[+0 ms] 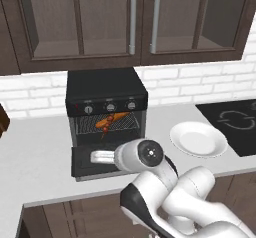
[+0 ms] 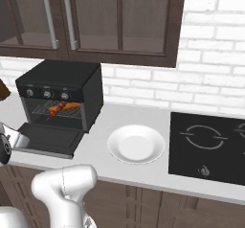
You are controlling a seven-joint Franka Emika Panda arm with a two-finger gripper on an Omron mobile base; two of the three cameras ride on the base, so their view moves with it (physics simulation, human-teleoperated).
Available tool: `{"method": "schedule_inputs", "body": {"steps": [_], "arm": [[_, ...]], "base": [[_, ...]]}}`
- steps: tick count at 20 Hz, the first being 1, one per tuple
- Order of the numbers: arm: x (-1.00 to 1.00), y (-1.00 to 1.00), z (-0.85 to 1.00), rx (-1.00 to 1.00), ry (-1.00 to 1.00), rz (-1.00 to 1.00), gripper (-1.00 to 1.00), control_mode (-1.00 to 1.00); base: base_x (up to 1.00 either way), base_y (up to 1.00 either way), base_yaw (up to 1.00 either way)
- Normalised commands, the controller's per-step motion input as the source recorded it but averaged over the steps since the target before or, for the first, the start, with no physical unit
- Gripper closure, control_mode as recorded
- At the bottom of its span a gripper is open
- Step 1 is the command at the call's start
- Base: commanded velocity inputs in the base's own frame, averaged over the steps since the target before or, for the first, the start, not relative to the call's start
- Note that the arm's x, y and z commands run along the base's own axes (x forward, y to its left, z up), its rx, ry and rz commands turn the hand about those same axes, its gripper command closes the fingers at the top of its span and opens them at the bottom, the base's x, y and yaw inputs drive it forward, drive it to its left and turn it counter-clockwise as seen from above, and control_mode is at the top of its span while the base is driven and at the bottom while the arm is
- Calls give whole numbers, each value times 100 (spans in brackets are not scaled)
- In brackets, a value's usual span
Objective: Pick up the kebab skewer and baguette bread, and place them inside the toaster oven. Close the toaster oven door and start by setting the timer.
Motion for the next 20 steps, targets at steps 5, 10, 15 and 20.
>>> {"method": "schedule_inputs", "body": {"steps": [5,10,15,20], "arm": [[-22,-5,-14,-1,0,5,-100,-100],[-26,-3,-42,-5,-4,5,-100,-100],[-22,-2,-33,-5,-1,4,-100,-100],[0,-15,-38,-1,-10,1,-100,-100]], "base": [[0,0,0],[0,0,0],[0,0,0],[0,0,0]]}}
